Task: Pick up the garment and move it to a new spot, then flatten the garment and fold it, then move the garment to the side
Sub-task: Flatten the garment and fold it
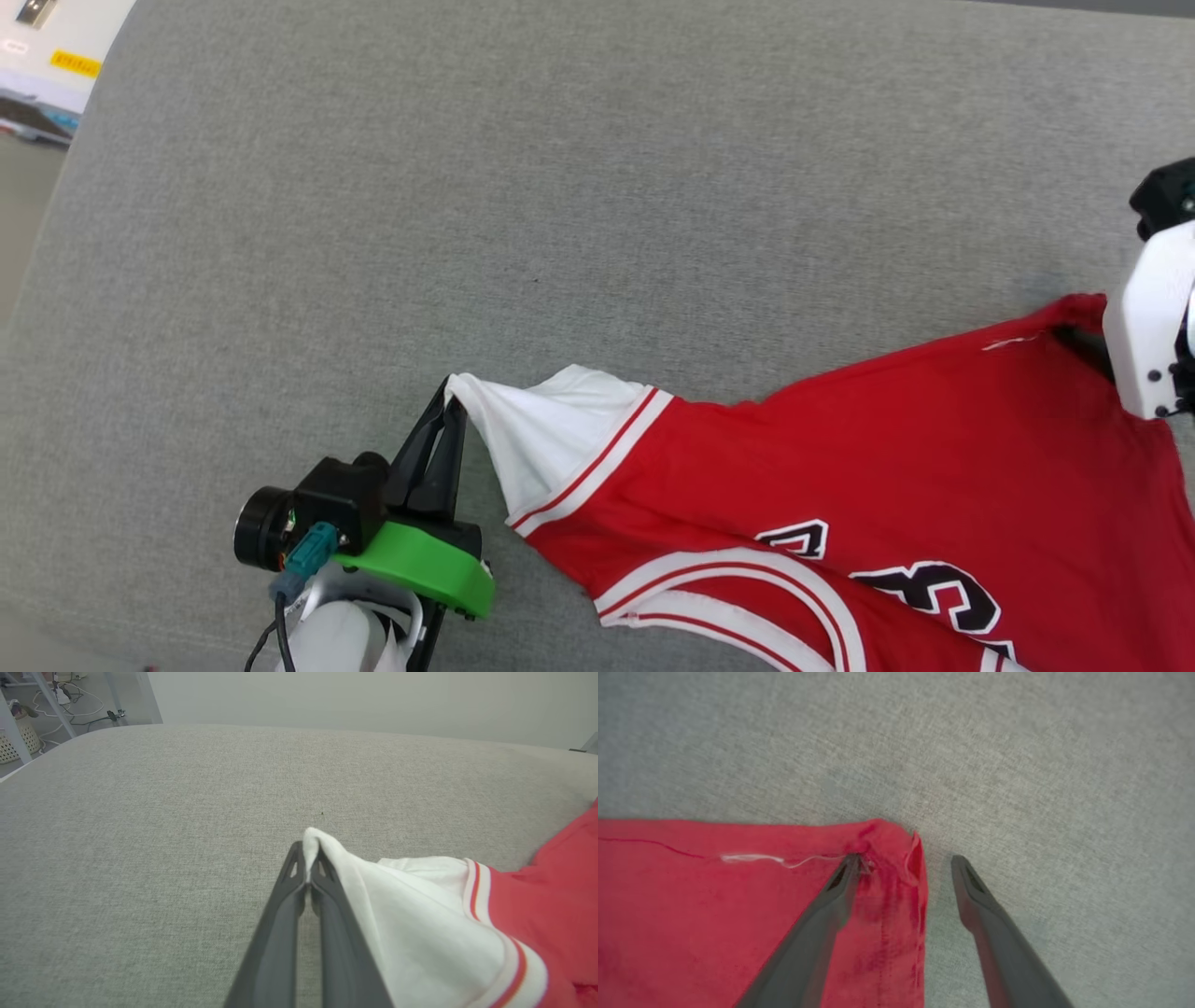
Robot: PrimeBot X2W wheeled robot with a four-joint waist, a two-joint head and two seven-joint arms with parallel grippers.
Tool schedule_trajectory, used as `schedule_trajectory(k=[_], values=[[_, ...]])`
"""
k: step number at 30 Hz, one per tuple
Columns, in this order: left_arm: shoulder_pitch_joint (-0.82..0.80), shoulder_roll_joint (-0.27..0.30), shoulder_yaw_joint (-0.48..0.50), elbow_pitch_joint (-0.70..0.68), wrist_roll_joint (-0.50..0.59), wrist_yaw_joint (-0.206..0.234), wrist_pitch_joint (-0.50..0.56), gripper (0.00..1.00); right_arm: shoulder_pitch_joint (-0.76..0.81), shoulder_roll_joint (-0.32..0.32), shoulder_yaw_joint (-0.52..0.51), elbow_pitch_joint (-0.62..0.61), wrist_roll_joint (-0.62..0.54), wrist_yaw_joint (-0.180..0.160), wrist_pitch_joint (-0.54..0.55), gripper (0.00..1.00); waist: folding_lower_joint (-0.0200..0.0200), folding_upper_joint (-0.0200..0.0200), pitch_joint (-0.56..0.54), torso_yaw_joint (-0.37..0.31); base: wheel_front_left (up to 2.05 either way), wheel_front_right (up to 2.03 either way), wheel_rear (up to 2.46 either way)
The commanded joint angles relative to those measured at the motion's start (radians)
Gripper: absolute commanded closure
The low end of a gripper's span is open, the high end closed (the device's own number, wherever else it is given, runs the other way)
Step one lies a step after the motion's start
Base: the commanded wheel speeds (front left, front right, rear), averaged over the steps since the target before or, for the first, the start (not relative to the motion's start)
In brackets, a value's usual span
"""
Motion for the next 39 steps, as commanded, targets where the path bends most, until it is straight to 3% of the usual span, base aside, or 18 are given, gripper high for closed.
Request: schedule_trajectory(k=[1, 8, 9, 10, 20, 27, 31, 39], values=[[-0.021, -0.007, 0.000, -0.005, 0.013, -0.006, -0.006, 1.00, -0.014, 0.009, 0.020, 0.037, -0.006, -0.001, -0.020, 0.00, -0.0002, 0.0000, 0.030, 0.031, 0.00, 0.00, 0.00], [-0.027, -0.018, 0.006, 0.006, 0.019, -0.010, -0.006, 1.00, 0.027, 0.009, 0.150, 0.163, 0.031, -0.001, -0.060, 0.00, -0.0002, 0.0000, 0.024, 0.042, 0.00, 0.00, 0.00], [-0.024, -0.019, 0.008, 0.008, 0.020, -0.010, -0.006, 1.00, 0.030, 0.008, 0.158, 0.165, 0.042, -0.001, -0.079, 0.68, -0.0002, 0.0000, 0.019, 0.040, 0.00, 0.00, 0.00], [-0.021, -0.020, 0.010, 0.009, 0.020, -0.009, -0.006, 1.00, 0.031, 0.005, 0.161, 0.168, 0.051, -0.001, -0.101, 1.00, -0.0002, 0.0000, 0.015, 0.038, 0.00, 0.00, 0.00], [0.015, -0.008, 0.039, -0.009, 0.032, -0.006, -0.006, 1.00, 0.030, -0.054, 0.138, 0.047, 0.104, -0.001, -0.398, 1.00, -0.0002, 0.0000, -0.079, -0.016, 0.00, 0.00, 0.00], [-0.008, 0.019, 0.065, -0.064, 0.036, -0.004, -0.006, 1.00, 0.102, -0.056, 0.020, -0.097, 0.098, -0.001, -0.578, 1.00, -0.0002, 0.0000, -0.134, -0.050, 0.00, 0.00, 0.00], [-0.089, 0.036, 0.090, -0.107, 0.036, -0.002, -0.006, 1.00, 0.174, -0.015, -0.102, -0.194, 0.051, -0.001, -0.659, 1.00, -0.0002, 0.0000, -0.154, -0.071, 0.00, 0.00, 0.00], [-0.316, 0.055, 0.099, -0.164, 0.015, -0.021, 0.032, 1.00, 0.182, 0.106, -0.242, -0.334, -0.025, -0.001, -0.709, 1.00, -0.0002, 0.0000, -0.150, -0.119, 0.00, 0.00, 0.00]])
